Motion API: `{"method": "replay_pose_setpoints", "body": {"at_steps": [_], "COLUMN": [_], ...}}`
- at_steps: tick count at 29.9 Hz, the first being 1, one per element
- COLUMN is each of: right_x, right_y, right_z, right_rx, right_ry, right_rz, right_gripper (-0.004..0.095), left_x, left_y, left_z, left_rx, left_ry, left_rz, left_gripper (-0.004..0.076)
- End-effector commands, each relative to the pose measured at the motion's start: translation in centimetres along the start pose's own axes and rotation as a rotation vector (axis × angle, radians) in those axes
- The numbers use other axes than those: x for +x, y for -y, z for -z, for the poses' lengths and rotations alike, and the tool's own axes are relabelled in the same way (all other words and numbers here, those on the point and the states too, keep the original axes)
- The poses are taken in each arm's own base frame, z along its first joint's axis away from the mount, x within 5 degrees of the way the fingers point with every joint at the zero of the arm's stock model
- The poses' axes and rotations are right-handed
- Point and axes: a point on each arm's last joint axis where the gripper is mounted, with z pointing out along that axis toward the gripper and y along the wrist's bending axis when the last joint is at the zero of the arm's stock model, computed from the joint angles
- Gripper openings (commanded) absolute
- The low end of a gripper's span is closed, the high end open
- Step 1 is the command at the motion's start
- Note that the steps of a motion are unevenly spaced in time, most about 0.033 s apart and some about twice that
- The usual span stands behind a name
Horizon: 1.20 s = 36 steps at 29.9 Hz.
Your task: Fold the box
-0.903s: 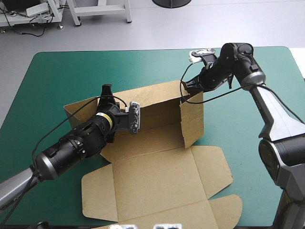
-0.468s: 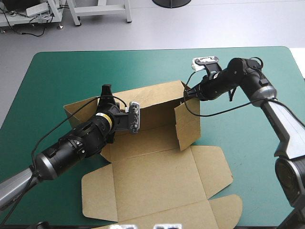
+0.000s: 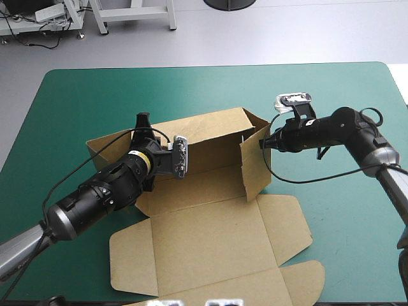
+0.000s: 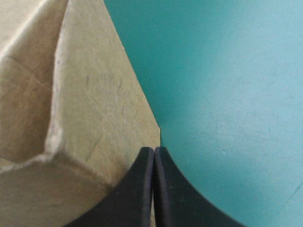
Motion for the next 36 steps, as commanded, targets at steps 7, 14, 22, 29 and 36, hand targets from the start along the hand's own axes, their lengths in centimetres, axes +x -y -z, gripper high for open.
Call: {"method": "replay_pose_setpoints", "body": {"at_steps": [7, 14, 22, 29, 36], "right_x": [1.4, 2.8, 3.6, 3.7, 3.9], "right_y": [-1.2, -1.4, -1.6, -2.0, -2.2], "right_z": [2.0, 1.9, 1.6, 2.1, 2.1], "right_rx": [-0.039, -0.058, -0.077, -0.094, -0.120], "right_ry": [0.197, 0.249, 0.219, 0.216, 0.202], "right_rz": [0.085, 0.226, 0.323, 0.370, 0.369], "right_gripper": [-0.0019, -0.0019, -0.0015, 0.0226, 0.0499], "left_x": [-0.8, -0.8, -0.8, -0.8, -0.8], "left_y": [-0.4, -0.4, -0.4, -0.4, -0.4], "left_z": [0.7, 0.7, 0.7, 0.7, 0.7], "left_rx": [-0.004, -0.004, -0.004, -0.004, -0.003], "left_ry": [0.078, 0.078, 0.079, 0.079, 0.079], "left_rz": [0.067, 0.067, 0.069, 0.069, 0.071], "left_gripper": [-0.0006, -0.0006, -0.0006, -0.0006, -0.0006]}}
